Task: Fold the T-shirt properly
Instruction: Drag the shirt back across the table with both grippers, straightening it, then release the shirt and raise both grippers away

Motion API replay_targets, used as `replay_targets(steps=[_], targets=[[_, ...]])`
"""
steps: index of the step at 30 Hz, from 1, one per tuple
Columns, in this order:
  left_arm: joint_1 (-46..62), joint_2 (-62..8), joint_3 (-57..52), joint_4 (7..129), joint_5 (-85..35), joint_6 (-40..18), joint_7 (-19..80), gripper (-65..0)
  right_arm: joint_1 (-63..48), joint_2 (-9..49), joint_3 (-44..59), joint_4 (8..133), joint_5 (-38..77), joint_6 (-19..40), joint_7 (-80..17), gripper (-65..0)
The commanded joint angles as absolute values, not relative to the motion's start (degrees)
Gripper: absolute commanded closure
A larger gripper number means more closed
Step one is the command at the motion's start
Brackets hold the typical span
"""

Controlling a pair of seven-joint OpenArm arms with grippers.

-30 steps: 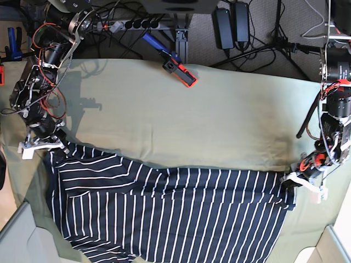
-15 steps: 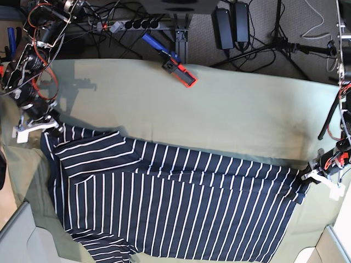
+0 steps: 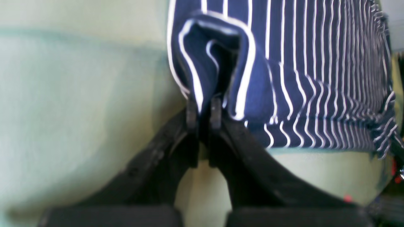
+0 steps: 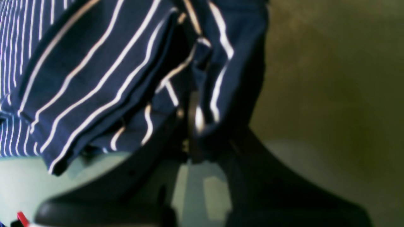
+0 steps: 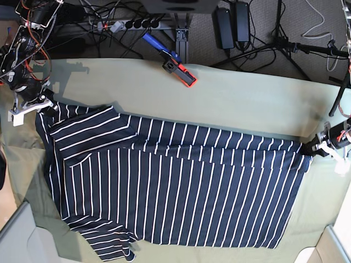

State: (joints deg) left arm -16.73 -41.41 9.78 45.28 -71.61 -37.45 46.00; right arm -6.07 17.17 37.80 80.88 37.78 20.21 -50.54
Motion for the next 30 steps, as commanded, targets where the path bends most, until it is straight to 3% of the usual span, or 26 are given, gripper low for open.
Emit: replay_targets(steps=[1, 10, 30], targets=[[-16.43, -43.48, 9.3, 47.66, -72.27, -38.48, 45.32, 0.0, -6.46, 19.05, 38.24, 81.82, 37.52, 22.96, -50.0, 0.0], [-5.56, -44.97, 9.3, 61.34, -71.29, -38.59, 45.25, 0.0, -12.56, 20.29, 38.24, 82.32, 38.17, 22.98, -50.59, 0.0], [9.43, -45.71, -4.21, 65.89, -73.3, -40.0, 46.59, 0.0, -27.05, 20.32, 40.49, 92.82, 38.09, 22.98, -50.65, 0.0]])
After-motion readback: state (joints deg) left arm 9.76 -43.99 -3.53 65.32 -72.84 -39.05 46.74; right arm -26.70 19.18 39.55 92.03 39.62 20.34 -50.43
